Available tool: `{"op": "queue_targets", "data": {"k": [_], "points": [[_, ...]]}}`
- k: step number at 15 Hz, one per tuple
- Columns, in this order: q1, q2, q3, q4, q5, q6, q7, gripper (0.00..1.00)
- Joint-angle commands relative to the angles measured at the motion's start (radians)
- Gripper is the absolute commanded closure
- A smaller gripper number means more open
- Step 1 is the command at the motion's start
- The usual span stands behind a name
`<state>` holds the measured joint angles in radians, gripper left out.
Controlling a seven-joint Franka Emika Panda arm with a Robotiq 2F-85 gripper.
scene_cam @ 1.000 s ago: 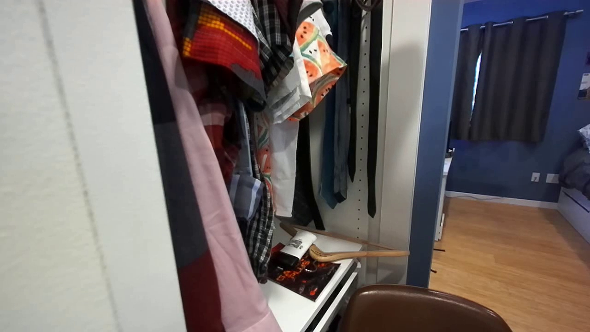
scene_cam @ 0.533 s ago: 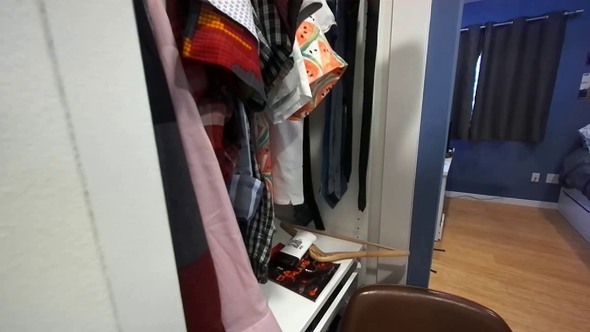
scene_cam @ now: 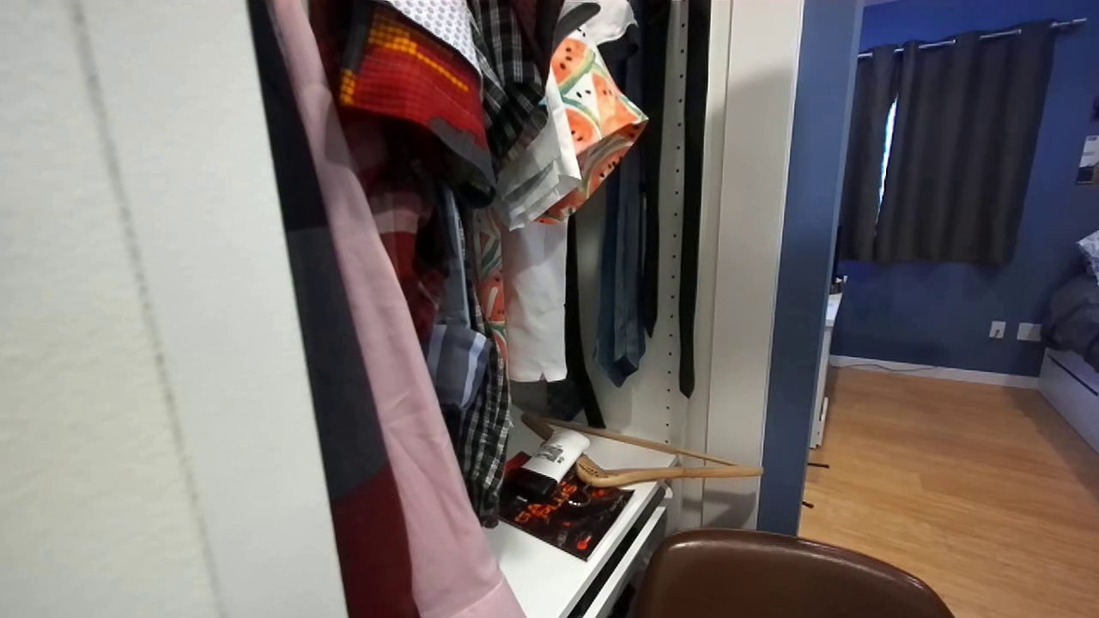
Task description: Pick up the white golf tee at the far right side of the closet and hang it on the next forward rail in the closet
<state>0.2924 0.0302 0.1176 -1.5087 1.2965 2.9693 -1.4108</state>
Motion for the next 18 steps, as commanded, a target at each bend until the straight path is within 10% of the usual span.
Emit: {"op": "queue_targets", "data": {"k": [1,9,18], "points": [[-0.008,-0.028,0.000,0.047,0.196,-0.013,-0.174,0.95],[-0.016,-0.084,-0.034,0.028,0.571,-0.101,-0.526,0.95],[-0.011,-0.200,-0.059,-0.169,0.500,-0.058,-0.441,0.95]]}}
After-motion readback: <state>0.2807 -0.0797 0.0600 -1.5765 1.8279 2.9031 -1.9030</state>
